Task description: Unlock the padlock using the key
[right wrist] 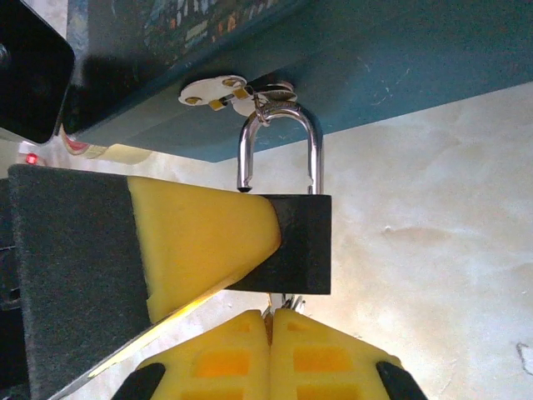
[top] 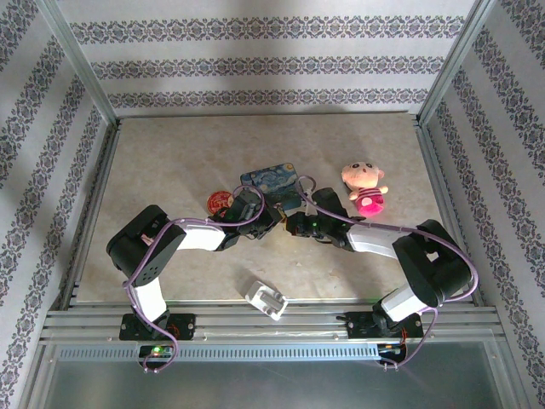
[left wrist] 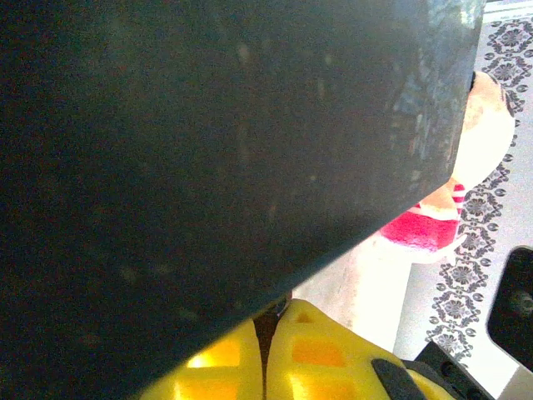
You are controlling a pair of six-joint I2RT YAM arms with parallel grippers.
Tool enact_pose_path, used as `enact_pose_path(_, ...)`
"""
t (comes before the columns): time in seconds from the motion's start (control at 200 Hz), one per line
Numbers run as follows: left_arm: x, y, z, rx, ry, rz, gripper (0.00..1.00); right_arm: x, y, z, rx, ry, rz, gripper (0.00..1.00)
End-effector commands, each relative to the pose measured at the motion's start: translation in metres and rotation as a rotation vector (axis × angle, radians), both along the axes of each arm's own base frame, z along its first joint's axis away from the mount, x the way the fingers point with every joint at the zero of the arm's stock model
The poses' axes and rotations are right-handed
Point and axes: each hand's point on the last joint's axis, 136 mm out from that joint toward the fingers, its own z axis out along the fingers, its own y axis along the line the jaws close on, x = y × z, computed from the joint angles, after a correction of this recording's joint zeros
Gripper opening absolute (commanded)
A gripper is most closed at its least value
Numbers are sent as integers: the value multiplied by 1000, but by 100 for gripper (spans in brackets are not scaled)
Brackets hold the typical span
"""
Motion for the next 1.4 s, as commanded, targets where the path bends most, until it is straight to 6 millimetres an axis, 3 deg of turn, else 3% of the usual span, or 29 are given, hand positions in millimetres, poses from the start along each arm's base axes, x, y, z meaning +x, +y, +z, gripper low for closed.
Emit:
enact_pose_path(0.0,-30,0,-23,31,87,-88,0,33,-23,13,24,-68,-152,0)
enact_pose_path(0.23,-34,4,-29,39,94,-82,0,28,-21,15,44,-54,-141,0)
enact_pose_path(0.345,-35,6,-33,46,101,-79,0,23,-26,18,43,-53,-156,16)
enact_pose_path(0.575,-38,4,-44,20,129,-78,0,18,-40,21,21,-60,-199,30)
enact_pose_path(0.7,-44,11,-50,59,158,-77,14,16,-43,18,15,-53,-203,32)
enact_pose_path(0.855,-46,13,-51,86,167,-84,23,16,-41,13,7,-47,-197,32)
enact_pose_path(1.074,-47,13,-60,99,194,-85,28,20,-32,5,-10,-42,-174,32)
enact_pose_path(1.234,-48,18,-55,106,181,-73,28,21,-27,-2,-31,-39,-156,33)
enact_pose_path(1.394,-45,29,-31,156,106,-60,36,20,-22,-6,-57,-57,-123,39)
